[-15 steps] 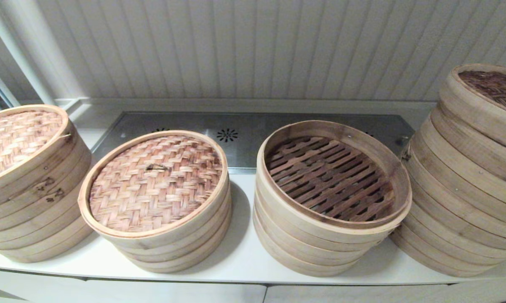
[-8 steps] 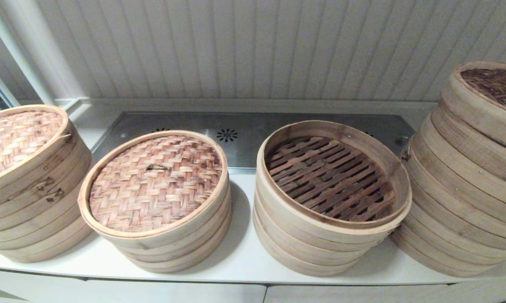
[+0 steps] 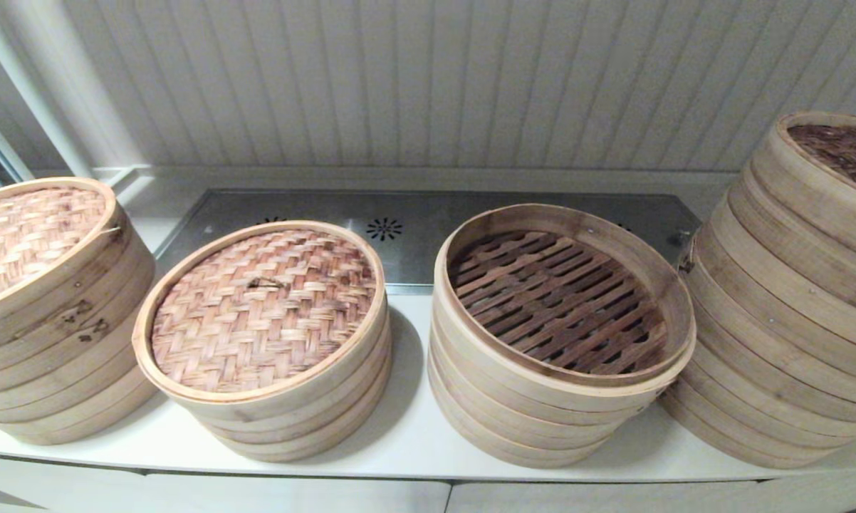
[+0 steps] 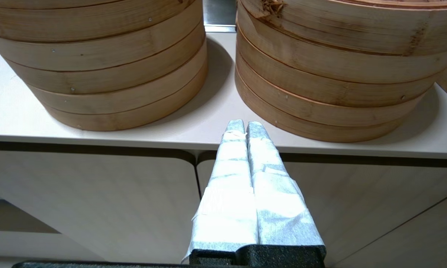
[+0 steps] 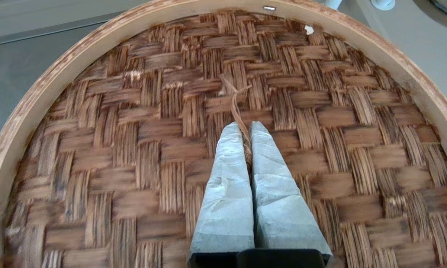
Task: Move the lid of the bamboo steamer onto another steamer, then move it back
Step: Put the steamer
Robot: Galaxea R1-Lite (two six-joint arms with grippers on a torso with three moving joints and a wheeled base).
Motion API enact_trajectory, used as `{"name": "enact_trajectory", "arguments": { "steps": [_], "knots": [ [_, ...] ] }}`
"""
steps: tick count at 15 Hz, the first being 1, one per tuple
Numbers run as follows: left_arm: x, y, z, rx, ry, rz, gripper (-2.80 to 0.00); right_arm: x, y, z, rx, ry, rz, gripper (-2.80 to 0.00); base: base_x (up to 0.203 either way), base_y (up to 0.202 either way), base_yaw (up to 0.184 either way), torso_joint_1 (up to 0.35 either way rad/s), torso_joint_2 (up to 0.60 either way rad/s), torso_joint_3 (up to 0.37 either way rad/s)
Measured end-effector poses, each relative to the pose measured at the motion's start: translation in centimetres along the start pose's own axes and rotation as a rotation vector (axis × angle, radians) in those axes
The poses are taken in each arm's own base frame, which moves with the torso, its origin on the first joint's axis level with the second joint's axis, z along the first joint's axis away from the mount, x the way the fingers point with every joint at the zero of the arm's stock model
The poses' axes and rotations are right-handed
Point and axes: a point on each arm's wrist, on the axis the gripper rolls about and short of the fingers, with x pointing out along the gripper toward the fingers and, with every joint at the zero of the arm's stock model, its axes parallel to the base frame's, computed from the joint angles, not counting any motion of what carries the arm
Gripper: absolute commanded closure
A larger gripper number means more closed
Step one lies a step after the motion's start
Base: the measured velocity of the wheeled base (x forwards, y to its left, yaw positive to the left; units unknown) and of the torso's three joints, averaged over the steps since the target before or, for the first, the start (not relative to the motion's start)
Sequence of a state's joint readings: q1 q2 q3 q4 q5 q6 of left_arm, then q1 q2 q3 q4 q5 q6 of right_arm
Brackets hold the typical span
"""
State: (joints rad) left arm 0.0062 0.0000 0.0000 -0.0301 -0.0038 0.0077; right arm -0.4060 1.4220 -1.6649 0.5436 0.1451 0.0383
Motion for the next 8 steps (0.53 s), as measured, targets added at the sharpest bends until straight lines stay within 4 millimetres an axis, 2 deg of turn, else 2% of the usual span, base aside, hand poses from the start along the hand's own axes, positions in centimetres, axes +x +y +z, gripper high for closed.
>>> {"name": "enact_trajectory", "arguments": {
  "steps": [8],
  "knots": [
    [0.0,0.0,0.0,0.0,0.0,0.001,0.0,1.4,-0.4,0.3,0.006,0.011,-0.003,0.0,0.0,0.0,0.0,0.0,0.0,0.0]
  ]
}}
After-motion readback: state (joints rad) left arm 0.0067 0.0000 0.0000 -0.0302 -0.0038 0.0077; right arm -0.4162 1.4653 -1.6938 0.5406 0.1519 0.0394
